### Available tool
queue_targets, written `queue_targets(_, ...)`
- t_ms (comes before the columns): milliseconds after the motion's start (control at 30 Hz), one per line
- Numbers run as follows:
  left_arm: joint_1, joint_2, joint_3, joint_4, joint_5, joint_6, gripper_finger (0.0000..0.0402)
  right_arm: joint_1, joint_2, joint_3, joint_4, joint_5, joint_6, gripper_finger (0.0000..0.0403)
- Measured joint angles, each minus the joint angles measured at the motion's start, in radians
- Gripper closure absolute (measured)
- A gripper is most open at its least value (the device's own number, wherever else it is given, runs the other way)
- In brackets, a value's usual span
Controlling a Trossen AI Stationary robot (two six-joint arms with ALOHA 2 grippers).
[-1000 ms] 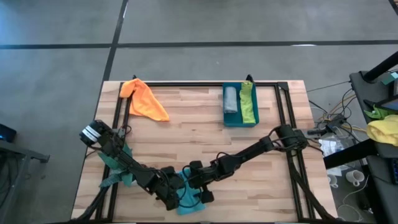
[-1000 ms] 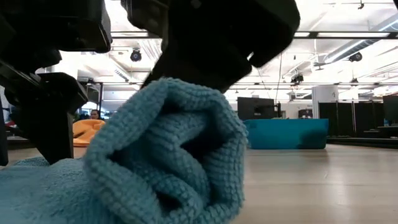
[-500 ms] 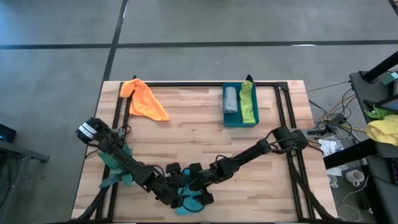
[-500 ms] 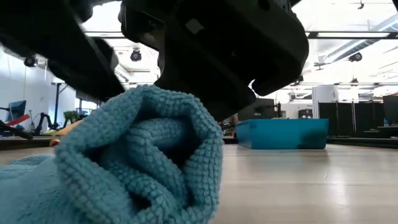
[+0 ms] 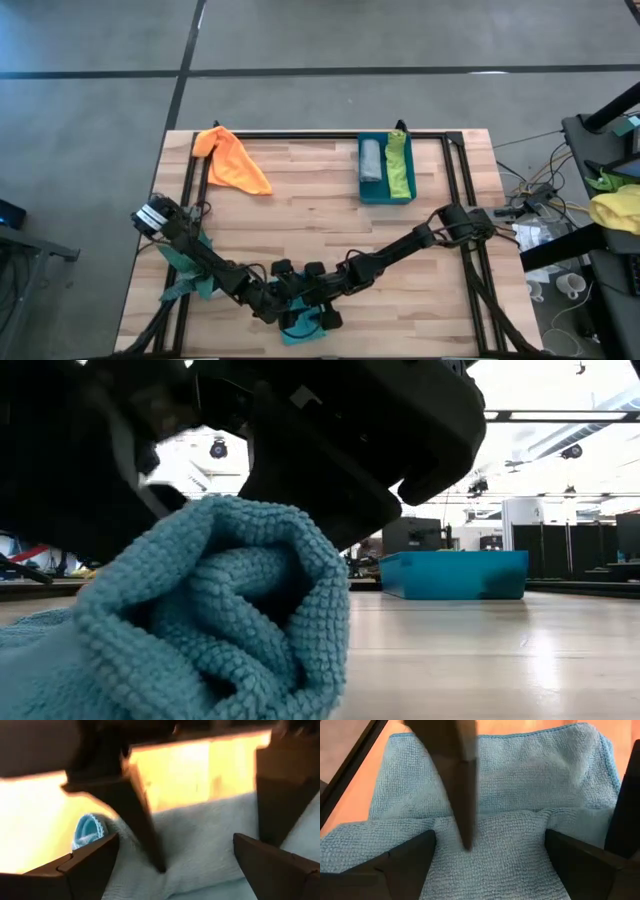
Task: Roll microfiber towels into tight, uniform cylinder then place into a basket
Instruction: Roll the blue towel
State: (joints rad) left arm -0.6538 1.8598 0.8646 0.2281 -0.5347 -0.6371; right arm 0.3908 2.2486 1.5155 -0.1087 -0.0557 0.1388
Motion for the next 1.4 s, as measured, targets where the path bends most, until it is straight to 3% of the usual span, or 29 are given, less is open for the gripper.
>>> queue_targets(300, -0.001, 0.050, -0.003, -0.016, -0.001, -0.002, 0.0025, 0.009, -0.073, 0.036, -0.120, 0.004, -0.050, 0.0033)
queue_targets(533, 0.021, 0.052, -0.004, -0.018, 0.003, 0.025, 0.0025, 0.039, -0.063, 0.024, -0.062, 0.035, 0.003, 0.0033)
queue_targets(833, 0.110, 0.057, 0.008, 0.059, 0.052, 0.172, 0.0025, 0.039, -0.033, -0.016, -0.160, 0.070, 0.044, 0.0033)
queue_targets(1033, 0.229, 0.101, 0.057, 0.148, 0.111, 0.332, 0.0025, 0.037, -0.123, -0.153, -0.187, 0.077, 0.072, 0.0033)
queue_targets(1200, 0.307, 0.229, 0.190, 0.195, 0.184, 0.437, 0.0025, 0.041, -0.226, -0.306, -0.172, 0.104, 0.095, 0.0033)
queue_targets(1400, 0.346, 0.318, 0.273, 0.209, 0.229, 0.456, 0.0025, 0.044, -0.383, -0.440, -0.184, 0.096, 0.107, 0.0033)
